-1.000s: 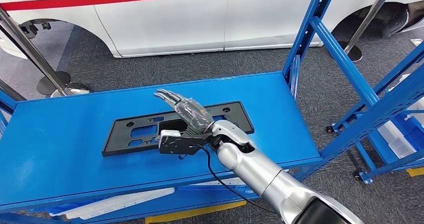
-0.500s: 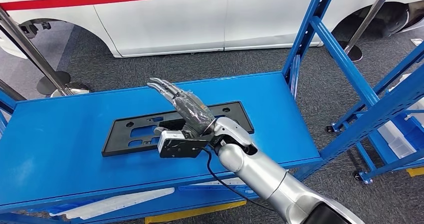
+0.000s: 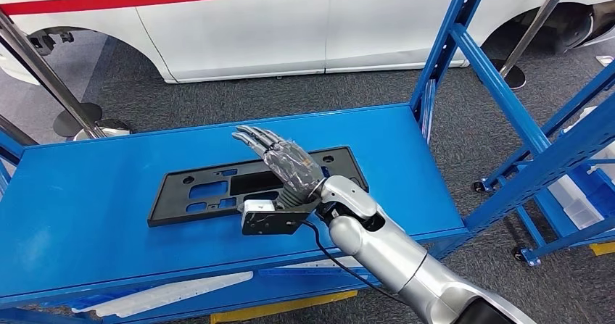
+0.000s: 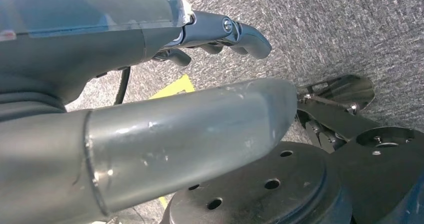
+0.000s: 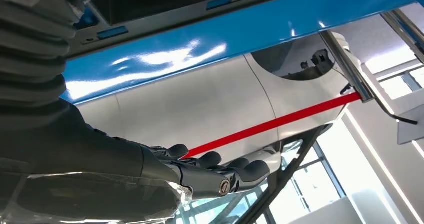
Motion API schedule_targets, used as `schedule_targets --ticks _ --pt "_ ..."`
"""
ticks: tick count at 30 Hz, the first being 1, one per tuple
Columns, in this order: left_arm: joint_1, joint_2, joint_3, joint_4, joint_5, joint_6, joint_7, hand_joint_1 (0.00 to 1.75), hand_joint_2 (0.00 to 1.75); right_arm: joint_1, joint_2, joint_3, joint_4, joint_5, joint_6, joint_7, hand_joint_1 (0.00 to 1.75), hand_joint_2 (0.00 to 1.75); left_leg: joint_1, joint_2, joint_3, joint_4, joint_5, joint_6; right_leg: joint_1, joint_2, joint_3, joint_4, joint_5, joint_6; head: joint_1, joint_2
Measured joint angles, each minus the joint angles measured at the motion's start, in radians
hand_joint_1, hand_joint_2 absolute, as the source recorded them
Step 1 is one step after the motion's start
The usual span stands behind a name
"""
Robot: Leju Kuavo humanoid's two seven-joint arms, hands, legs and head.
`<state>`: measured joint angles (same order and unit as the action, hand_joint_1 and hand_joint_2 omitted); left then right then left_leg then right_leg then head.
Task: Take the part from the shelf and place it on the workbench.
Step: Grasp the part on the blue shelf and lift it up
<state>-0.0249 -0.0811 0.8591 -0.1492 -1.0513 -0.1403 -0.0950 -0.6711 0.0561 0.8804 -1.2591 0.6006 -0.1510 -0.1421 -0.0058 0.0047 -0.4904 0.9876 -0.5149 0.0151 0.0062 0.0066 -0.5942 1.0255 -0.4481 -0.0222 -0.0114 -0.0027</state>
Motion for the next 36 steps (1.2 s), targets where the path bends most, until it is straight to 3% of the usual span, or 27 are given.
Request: schedule_targets --ticks 18,25,36 --pt "0.000 -0.001 0.000 0.000 -0.007 0.001 0.001 0.00 0.00 0.005 -0.023 0.031 0.059 0.074 0.011 0.025 0.00 1.75 0.000 0.000 0.000 0.000 0.000 0.000 0.000 0.000 0.000 0.000 0.000 0.000 0.000 0.000" --pt "0.000 -0.001 0.000 0.000 -0.007 -0.004 0.009 0.00 0.00 -0.010 -0.025 0.063 0.173 0.114 0.028 0.035 0.00 1.75 0.000 0.000 0.000 0.000 0.000 0.000 0.000 0.000 0.000 0.000 0.000 0.000 0.000 0.000" --pt "0.000 -0.001 0.000 0.000 -0.008 -0.004 0.012 0.00 0.00 -0.033 -0.023 0.090 0.303 0.249 -0.045 0.076 0.00 1.75 0.000 0.000 0.000 0.000 0.000 0.000 0.000 0.000 0.000 0.000 0.000 0.000 0.000 0.000"
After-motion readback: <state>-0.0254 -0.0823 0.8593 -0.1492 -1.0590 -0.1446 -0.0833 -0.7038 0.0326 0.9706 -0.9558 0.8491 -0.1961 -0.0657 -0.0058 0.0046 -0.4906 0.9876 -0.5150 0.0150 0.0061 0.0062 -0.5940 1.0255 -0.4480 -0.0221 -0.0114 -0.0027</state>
